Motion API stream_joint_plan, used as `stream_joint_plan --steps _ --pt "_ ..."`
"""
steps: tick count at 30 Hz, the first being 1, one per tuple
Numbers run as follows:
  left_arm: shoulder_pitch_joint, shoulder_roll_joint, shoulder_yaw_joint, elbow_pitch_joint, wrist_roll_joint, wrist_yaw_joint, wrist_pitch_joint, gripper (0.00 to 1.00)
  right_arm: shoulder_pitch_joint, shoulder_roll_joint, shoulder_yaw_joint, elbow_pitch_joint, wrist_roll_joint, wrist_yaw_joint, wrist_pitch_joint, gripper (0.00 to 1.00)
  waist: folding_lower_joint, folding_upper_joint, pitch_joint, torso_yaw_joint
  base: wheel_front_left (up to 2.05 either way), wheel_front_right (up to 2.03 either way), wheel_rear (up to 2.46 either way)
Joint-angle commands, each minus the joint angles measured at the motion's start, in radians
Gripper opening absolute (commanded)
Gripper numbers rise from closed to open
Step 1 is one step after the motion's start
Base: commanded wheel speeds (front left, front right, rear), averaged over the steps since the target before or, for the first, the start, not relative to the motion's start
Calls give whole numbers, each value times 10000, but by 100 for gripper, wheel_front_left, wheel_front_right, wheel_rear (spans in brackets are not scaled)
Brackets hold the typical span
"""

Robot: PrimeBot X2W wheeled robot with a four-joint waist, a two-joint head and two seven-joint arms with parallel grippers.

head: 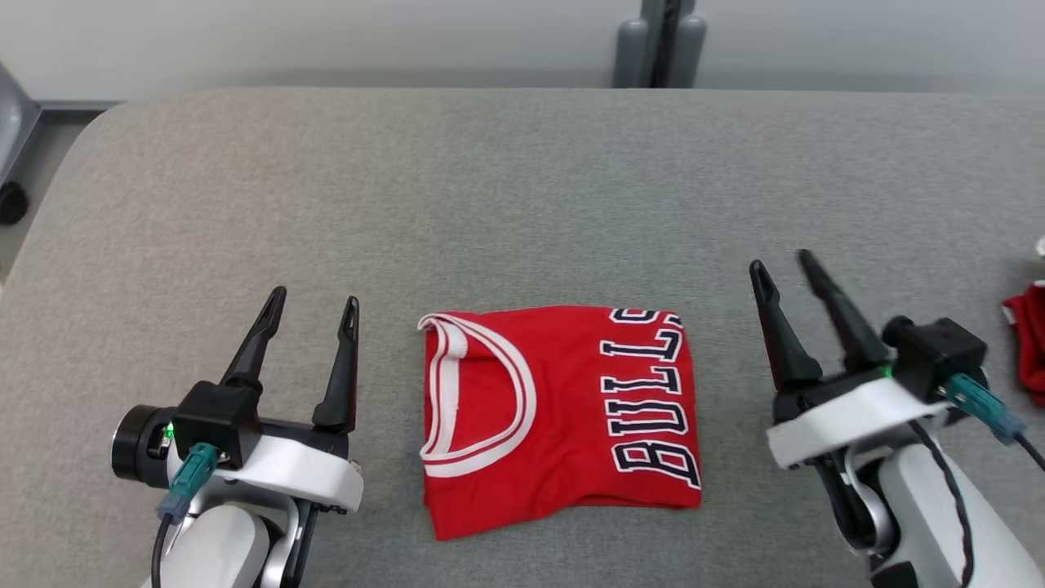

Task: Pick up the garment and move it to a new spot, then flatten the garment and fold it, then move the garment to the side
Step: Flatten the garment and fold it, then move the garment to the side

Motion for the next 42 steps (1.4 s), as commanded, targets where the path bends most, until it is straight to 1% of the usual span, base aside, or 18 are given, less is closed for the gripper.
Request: stream_joint_plan --steps 1,5,8,11,13,16,25,29,36,42 --pt "80 128 68 -30 -1 78 29 100 371 9 -380 -262 -158 24 -41 100 0 0 -193 -287 0 0 0" --pt "251 235 143 -70 -66 157 44 100 1029 40 -1044 -761 -496 24 -43 100 0 0 -346 -579 0 0 0" --pt "339 335 229 -75 -101 233 88 100 1364 65 -1235 -899 -634 24 -43 100 0 0 -475 -727 0 0 0" --pt "600 429 286 -247 -96 419 151 100 1822 91 -1575 -1037 -768 23 -27 100 0 0 -723 -907 0 0 0" --pt "964 523 381 -459 -166 633 188 100 2263 185 -1925 -1242 -817 24 63 100 0 0 -919 -1019 0 0 0" --pt "1324 622 487 -647 -247 782 223 100 2708 226 -2294 -1477 -904 24 252 100 0 0 -1043 -1067 0 0 0" --pt "2316 657 683 -1002 -553 1238 277 100 3848 457 -3035 -2210 -1100 24 695 100 0 0 -1403 -920 0 0 0" --pt "2485 715 689 -1130 -579 1298 303 100 4152 540 -3281 -2498 -1190 24 933 100 0 0 -1502 -766 0 0 0" --pt "2427 789 614 -1261 -479 1353 382 100 4357 617 -3360 -2815 -1553 25 1318 100 0 0 -1541 -651 0 0 0" --pt "2326 740 568 -1296 -479 1367 378 100 4409 654 -3409 -2949 -1723 25 1535 100 0 0 -1494 -610 0 0 0"
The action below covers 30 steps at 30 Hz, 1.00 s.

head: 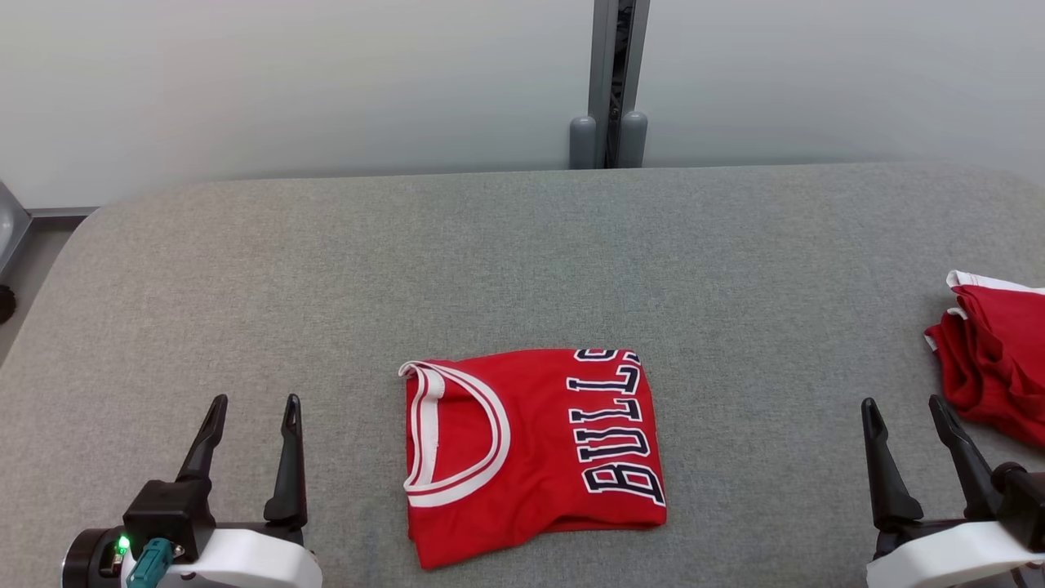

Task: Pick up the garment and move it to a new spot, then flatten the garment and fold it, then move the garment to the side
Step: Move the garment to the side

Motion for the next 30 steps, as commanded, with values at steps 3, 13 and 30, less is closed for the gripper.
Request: stream_joint_plan --steps 3,13,30 --pt "-186 16 -12 -26 59 49 -19 100 44 -14 -73 -100 -75 25 103 100 -1 0 40 25 0 0 0" --pt "-388 -29 -150 -27 112 42 50 100 52 -139 -63 -226 -116 25 299 100 -1 0 192 263 0 0 0" --pt "-1585 -695 -352 656 196 -540 -326 100 -835 -1166 1931 940 574 18 1307 100 -1 0 1642 2197 0 0 0"
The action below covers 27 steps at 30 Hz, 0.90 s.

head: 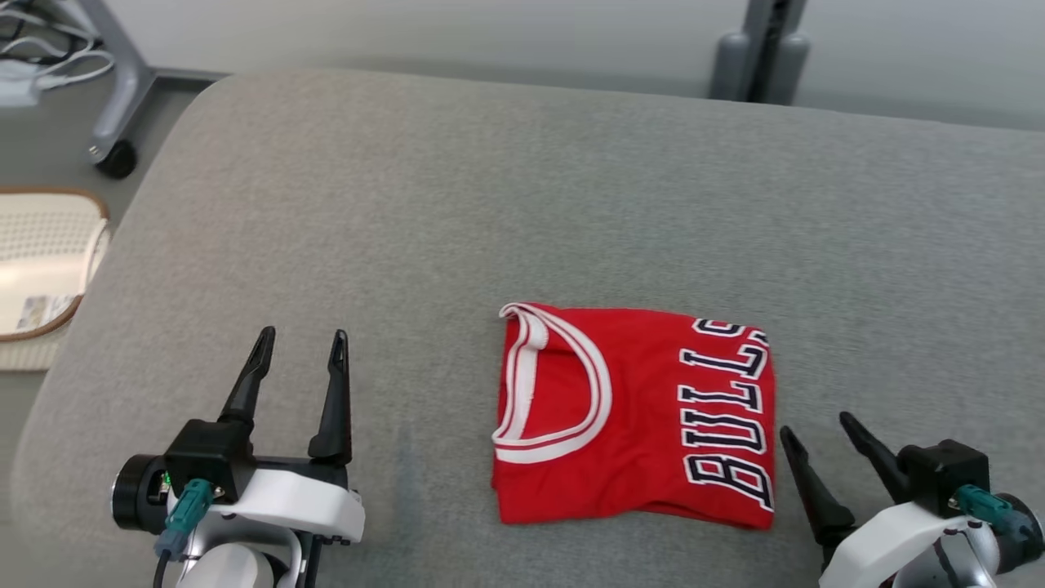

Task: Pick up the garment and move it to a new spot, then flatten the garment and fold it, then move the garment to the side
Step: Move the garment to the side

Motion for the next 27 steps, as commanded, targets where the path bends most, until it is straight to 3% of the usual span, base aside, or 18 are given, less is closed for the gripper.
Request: stream_joint_plan --steps 1,10,11,12,18,27 --pt "-232 -51 30 121 56 -105 -70 100 -201 -152 184 240 155 9 6 100 0 0 345 520 0 0 0" --pt "-443 -399 171 560 127 -440 -184 100 -552 -331 717 1586 818 7 301 100 0 0 527 1182 0 0 0" --pt "-450 -439 235 609 171 -490 -197 100 -604 -352 789 1755 913 7 315 29 0 0 533 1221 0 0 0" --pt "-449 -455 271 631 180 -497 -200 100 -636 -364 862 1800 936 7 357 0 0 0 531 1219 0 0 0" --pt "-539 -453 494 592 396 -684 -196 100 -906 -492 881 1746 734 -11 67 0 0 0 557 799 0 0 0" --pt "-971 -419 786 477 726 -947 -198 100 -1128 -453 738 1425 284 -3 -165 0 0 0 842 -639 0 0 0"
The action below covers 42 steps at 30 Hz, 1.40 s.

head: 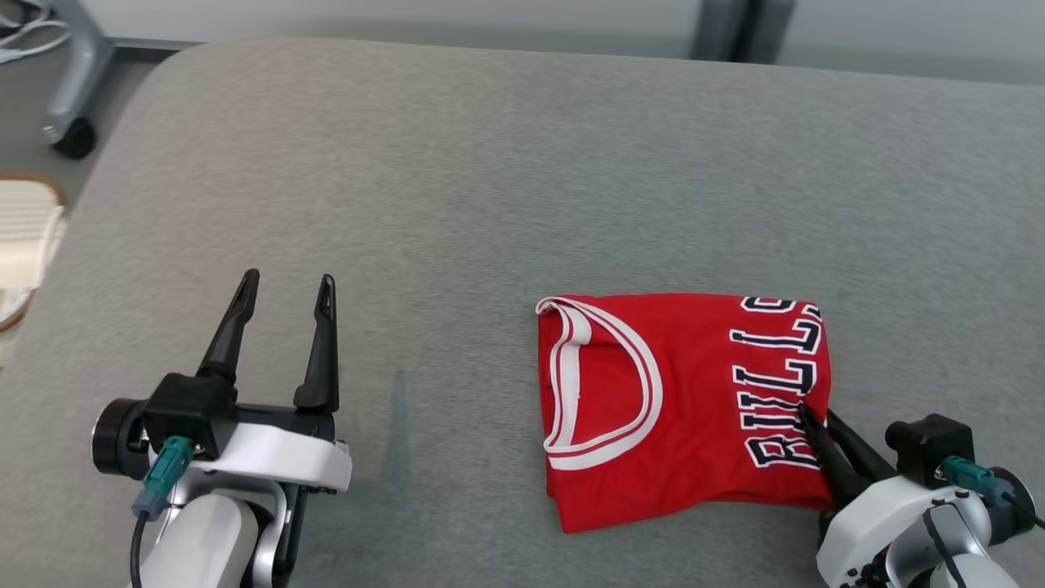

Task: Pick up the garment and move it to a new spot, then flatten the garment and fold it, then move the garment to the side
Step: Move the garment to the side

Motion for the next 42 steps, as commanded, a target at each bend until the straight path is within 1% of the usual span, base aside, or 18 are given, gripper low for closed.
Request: stream_joint_plan --steps 1,4,7,9,15,22,24,26,29,32,37,38,42 --pt "-216 24 29 26 110 -45 -31 100 -94 -51 -109 -48 -60 -12 -129 0 0 -1 173 -652 0 0 0" --pt "-427 98 122 153 104 -149 -32 100 -159 -6 -247 -53 -188 -10 -279 0 0 -1 270 -1296 0 0 0" --pt "-590 130 174 246 152 -155 -32 100 -304 89 -328 -4 -252 -9 -407 0 0 -1 414 -1910 0 0 0" --pt "-750 174 175 326 178 -186 -27 100 -372 84 -439 86 -340 -9 -491 0 0 -1 519 -2217 0 0 0" --pt "-1199 280 113 472 274 -281 31 100 -709 6 -650 203 -539 -9 -856 0 0 -1 870 -2823 0 0 0" --pt "-1344 427 96 426 330 -224 104 100 -1323 -244 -774 -34 -1001 -9 -1241 0 0 -1 1120 -3423 0 0 0" --pt "-1383 506 82 365 376 -208 174 100 -1524 -387 -890 -256 -1113 -9 -1298 0 0 -1 1171 -3601 0 0 0" --pt "-1458 646 11 240 466 -233 306 100 -1969 -744 -1147 -912 -1315 -7 -1285 0 0 -1 1246 -3960 0 0 0" --pt "-1479 740 -23 132 500 -203 436 100 -2347 -1080 -1376 -1401 -1413 -9 -1075 0 0 -1 1298 -4245 0 0 0" --pt "-1547 851 -63 12 553 -189 542 100 -2844 -1396 -1628 -1636 -1357 -9 -869 0 0 -1 1400 -4481 0 0 0" --pt "-1714 907 -190 -164 662 -199 720 100 -3748 -2024 -1966 -1047 -1184 -7 -638 0 0 -1 1613 -4655 0 0 0" --pt "-1714 907 -190 -164 662 -199 720 100 -3748 -2024 -1966 -1047 -1184 -7 -638 0 0 -1 1613 -4655 0 0 0" --pt "-1919 909 -290 -277 730 -236 799 100 -4538 -2319 -2139 104 -1158 -9 -702 0 0 -1 1865 -4658 0 0 0"
